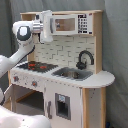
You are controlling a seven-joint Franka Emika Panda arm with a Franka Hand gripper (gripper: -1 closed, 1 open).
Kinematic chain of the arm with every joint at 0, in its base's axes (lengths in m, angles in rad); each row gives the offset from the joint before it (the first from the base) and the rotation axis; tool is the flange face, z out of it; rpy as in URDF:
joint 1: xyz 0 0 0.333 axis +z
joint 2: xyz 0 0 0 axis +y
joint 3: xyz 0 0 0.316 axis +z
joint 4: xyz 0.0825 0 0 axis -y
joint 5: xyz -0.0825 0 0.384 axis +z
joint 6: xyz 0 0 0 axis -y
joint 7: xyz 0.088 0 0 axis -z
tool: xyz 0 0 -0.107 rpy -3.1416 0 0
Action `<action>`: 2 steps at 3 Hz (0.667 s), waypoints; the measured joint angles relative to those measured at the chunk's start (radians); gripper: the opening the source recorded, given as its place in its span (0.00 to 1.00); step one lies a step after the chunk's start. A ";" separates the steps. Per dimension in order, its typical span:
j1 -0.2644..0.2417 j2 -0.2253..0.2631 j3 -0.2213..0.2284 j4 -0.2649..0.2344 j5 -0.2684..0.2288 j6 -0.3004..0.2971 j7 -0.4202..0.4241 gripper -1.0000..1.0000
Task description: Play with the kitchen
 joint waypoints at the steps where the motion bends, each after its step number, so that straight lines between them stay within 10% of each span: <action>1: 0.036 -0.001 -0.001 -0.071 0.000 0.067 -0.021 0.00; 2: 0.067 -0.001 -0.003 -0.133 0.000 0.143 -0.042 0.00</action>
